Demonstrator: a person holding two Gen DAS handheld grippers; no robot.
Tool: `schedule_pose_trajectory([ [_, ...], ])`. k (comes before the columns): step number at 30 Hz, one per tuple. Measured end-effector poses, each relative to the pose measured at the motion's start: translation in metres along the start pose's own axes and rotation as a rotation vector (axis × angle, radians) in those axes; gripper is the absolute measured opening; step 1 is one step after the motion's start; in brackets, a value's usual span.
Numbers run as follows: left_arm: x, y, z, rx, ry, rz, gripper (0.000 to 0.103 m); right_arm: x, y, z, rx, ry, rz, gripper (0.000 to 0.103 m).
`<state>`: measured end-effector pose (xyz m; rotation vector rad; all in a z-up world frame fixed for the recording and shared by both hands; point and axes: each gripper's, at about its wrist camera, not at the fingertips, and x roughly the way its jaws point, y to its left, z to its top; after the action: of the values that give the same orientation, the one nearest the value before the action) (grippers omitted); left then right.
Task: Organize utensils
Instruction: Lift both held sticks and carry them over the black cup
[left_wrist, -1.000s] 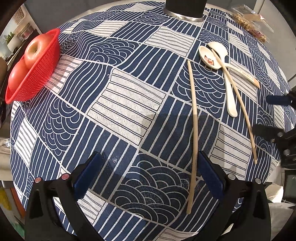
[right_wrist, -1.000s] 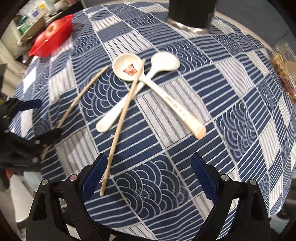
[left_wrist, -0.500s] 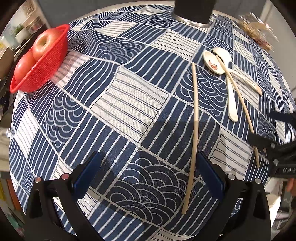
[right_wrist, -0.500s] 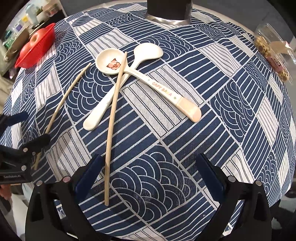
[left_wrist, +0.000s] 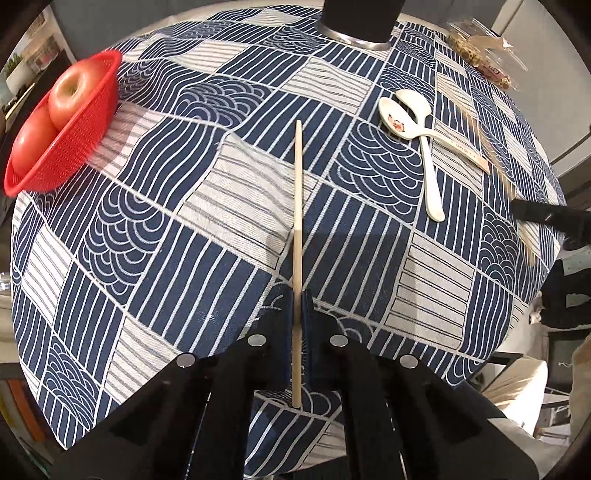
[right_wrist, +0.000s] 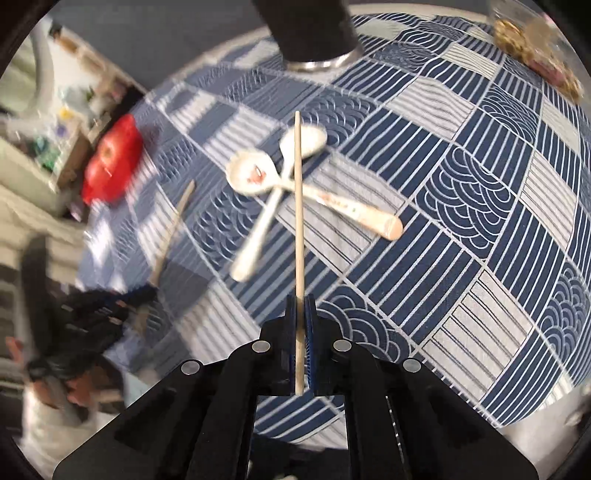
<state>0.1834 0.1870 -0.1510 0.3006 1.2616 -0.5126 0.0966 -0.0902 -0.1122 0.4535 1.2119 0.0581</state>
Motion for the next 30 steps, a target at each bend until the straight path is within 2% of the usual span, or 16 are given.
schedule_pose_trajectory([
  [7,-0.011,0.008,0.005,0.018,-0.011,-0.018,0.005,-0.048,-0.004,0.028,0.002,-0.165,-0.069,0.005],
  [12,-0.028,0.020,0.011,-0.030,-0.036,-0.054,0.005,-0.070,-0.016,0.057,-0.005,-0.227,-0.049,0.005],
  [14,-0.040,0.025,0.015,-0.049,-0.064,-0.041,0.005,-0.079,-0.014,0.070,-0.029,-0.252,-0.043,0.005],
  [19,-0.056,0.026,0.037,-0.099,-0.119,-0.031,0.005,-0.096,-0.010,0.103,-0.102,-0.290,-0.015,0.005],
  [23,-0.074,0.015,0.064,-0.145,-0.203,-0.047,0.005,-0.107,-0.015,0.130,-0.117,-0.284,0.039,0.005],
  [27,-0.091,-0.005,0.094,-0.162,-0.281,-0.080,0.005,-0.118,-0.017,0.159,-0.173,-0.291,0.045,0.005],
  [29,-0.094,-0.016,0.108,-0.163,-0.303,-0.057,0.005,-0.122,-0.019,0.174,-0.191,-0.284,0.043,0.005],
  [30,-0.098,-0.022,0.117,-0.162,-0.320,-0.043,0.005,-0.125,-0.020,0.183,-0.192,-0.283,0.010,0.005],
])
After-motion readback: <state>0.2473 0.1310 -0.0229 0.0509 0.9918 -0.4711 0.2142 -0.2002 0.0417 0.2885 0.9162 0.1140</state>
